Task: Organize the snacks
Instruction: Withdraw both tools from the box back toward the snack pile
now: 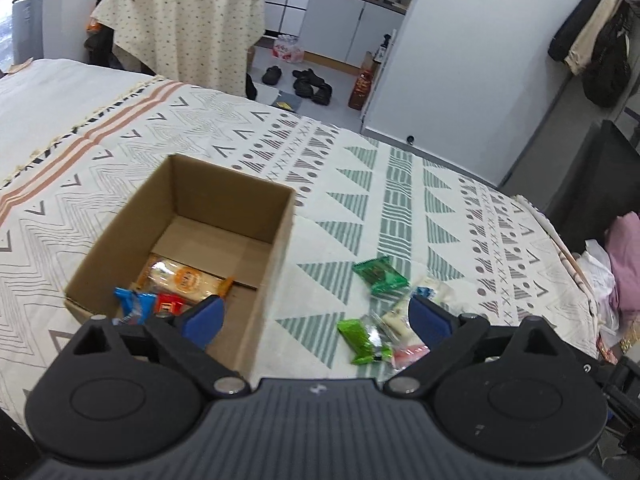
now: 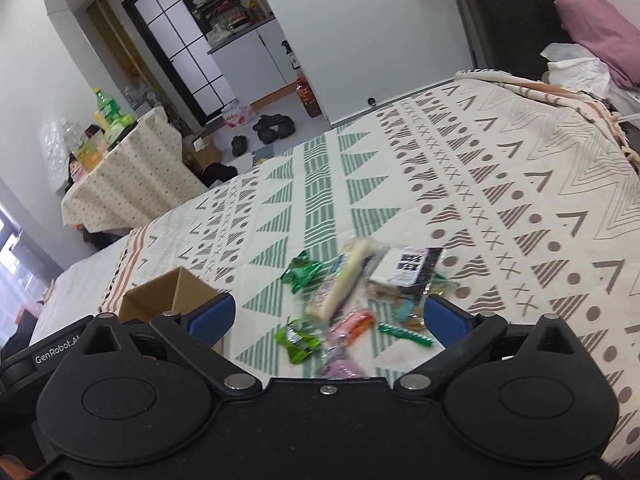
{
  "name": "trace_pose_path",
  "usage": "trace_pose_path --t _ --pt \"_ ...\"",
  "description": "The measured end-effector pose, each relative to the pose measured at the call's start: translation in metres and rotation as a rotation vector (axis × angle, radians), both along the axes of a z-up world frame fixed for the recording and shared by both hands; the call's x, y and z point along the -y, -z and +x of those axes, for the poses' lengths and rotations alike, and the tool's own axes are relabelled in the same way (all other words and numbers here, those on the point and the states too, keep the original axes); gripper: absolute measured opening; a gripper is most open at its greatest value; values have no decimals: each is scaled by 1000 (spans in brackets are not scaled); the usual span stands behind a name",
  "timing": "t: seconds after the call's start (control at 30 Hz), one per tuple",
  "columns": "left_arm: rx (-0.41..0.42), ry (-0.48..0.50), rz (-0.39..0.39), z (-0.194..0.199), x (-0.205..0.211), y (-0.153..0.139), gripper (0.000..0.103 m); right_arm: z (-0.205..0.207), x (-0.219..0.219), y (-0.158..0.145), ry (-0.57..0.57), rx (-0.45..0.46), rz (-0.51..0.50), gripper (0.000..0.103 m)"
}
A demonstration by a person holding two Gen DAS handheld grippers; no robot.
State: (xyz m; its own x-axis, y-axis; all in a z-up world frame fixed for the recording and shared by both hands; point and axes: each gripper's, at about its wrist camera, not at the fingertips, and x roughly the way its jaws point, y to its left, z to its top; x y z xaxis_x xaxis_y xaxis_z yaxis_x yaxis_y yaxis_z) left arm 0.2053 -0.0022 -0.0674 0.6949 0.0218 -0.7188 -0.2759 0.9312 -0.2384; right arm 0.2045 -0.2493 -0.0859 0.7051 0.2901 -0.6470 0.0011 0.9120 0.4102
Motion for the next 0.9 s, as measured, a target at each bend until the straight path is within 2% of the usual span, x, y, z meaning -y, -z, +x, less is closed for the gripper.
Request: trace_pose_path --t 0.37,0.7,0.8,0.9 --pt "-19 45 5 11 38 7 99 -4 37 19 -17 33 10 103" --pt "-77 49 34 32 72 26 100 7 68 48 16 -11 60 103" --pt "-115 35 35 40 78 39 99 12 74 58 27 -26 57 102" --pt "-154 19 33 44 83 53 99 20 81 69 35 -64 99 99"
